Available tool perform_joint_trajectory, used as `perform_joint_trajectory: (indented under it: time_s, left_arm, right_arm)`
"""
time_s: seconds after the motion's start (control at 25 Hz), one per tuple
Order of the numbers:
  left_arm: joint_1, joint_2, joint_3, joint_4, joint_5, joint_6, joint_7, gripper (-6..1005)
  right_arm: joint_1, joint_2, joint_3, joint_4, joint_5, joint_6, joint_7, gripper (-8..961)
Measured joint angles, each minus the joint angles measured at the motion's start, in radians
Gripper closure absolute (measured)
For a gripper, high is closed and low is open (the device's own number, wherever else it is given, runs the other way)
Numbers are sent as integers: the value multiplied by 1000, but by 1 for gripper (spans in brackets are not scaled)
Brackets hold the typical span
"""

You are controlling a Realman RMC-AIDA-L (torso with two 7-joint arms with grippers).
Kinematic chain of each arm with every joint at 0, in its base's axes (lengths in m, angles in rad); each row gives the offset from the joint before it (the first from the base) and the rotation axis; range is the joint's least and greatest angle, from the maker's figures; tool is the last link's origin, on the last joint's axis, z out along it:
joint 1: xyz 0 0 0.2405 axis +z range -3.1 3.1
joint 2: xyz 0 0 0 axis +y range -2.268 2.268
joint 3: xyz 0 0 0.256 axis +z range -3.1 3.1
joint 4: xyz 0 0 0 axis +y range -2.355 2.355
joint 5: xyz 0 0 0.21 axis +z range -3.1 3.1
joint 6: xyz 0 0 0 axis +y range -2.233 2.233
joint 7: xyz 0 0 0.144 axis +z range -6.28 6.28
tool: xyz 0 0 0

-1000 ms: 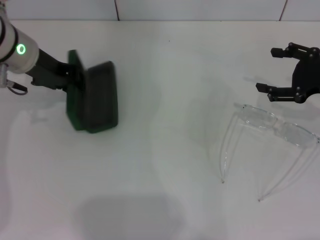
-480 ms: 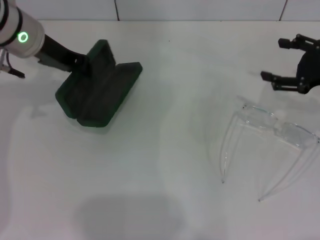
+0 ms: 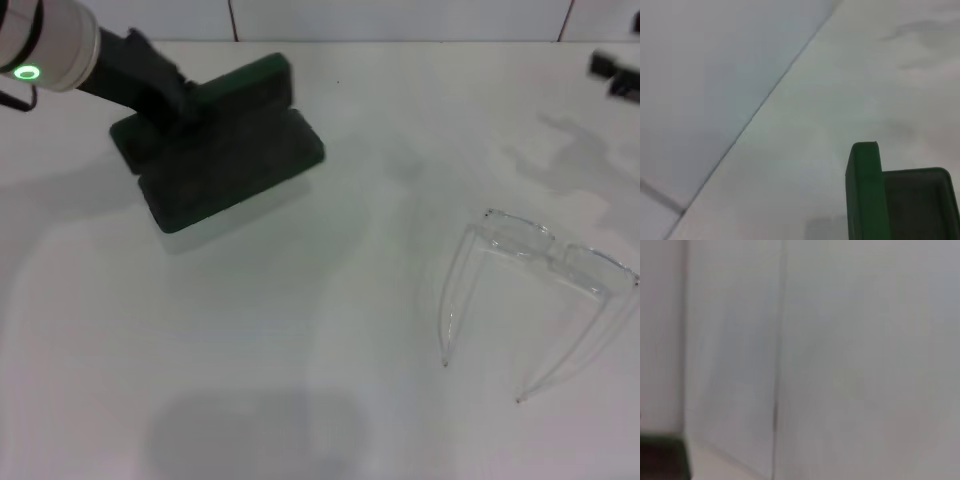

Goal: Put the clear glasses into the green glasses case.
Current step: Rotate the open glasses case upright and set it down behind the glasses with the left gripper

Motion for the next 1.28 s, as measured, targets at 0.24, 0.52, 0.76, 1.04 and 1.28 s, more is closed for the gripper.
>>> perform_joint_trajectory:
  time_s: [0.24, 0.52, 0.76, 1.04, 1.28]
  left_arm:
    - [25, -2, 32, 5, -76, 11, 243, 791]
    - [58, -4, 190, -34, -168, -123, 292, 789]
    - [83, -4, 360, -83, -178, -294, 313, 787]
    - [61, -8, 451, -153, -179, -412, 289, 785]
    - [27, -10, 478, -211, -183, -479, 281, 783]
  right_arm:
    - [-21, 0, 111, -4, 7, -42, 103, 171]
    - [-84, -13, 116, -39, 1, -96, 180, 173]
    - [-109, -6, 104, -62, -4, -121, 194, 175]
    - [-107, 2, 102, -61, -35, -142, 195, 177]
    - [-107, 3, 102, -62, -42, -156, 196, 179]
